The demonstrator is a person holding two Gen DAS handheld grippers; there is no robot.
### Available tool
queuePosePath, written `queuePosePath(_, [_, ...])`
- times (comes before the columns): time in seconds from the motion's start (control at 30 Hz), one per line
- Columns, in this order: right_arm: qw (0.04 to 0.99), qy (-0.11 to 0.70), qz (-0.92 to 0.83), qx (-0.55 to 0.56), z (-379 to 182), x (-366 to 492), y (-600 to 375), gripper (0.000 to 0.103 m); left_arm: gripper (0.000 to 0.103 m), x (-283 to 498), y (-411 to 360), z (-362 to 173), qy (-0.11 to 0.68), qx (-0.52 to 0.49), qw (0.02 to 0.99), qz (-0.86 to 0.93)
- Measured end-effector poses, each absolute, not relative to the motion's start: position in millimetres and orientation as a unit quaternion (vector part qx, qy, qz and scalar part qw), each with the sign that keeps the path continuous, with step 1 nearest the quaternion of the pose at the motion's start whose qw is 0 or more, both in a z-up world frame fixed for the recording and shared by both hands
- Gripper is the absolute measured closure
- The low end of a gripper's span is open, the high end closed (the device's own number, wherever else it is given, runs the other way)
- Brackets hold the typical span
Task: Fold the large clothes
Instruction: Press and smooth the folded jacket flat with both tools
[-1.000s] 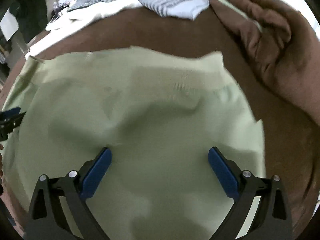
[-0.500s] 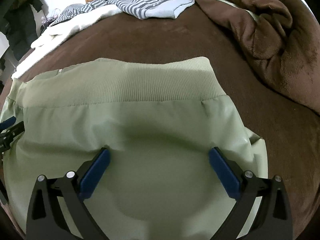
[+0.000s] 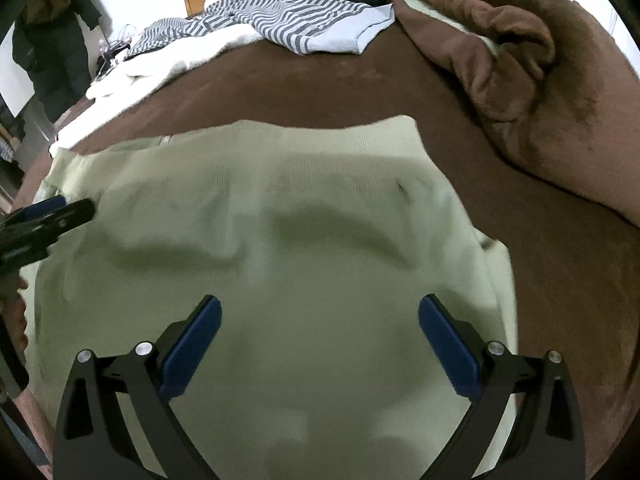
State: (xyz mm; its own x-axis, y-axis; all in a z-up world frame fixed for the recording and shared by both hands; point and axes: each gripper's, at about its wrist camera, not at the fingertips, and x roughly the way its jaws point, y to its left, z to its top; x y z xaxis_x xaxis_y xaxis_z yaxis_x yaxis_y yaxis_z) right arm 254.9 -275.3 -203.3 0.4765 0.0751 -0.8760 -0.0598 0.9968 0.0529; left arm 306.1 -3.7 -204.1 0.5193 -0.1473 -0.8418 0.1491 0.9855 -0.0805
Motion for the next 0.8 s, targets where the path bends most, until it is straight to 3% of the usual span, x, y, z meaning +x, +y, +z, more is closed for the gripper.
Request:
queuePosePath(0.37, [0.859, 0.511, 0.04, 0.005, -195.0, 211.1, -277.7, 0.006, 0.01, 269.1, -1.0, -199.4, 0.492, 0.008, 0.868, -0.066])
queuePosePath(0.8, [0.848, 0.527, 0.036, 0.042, -180.4, 122.7, -298.6, 0.006, 0.01, 172.5, -18.8, -193.8, 0.492, 0.051, 0.867, -0.066])
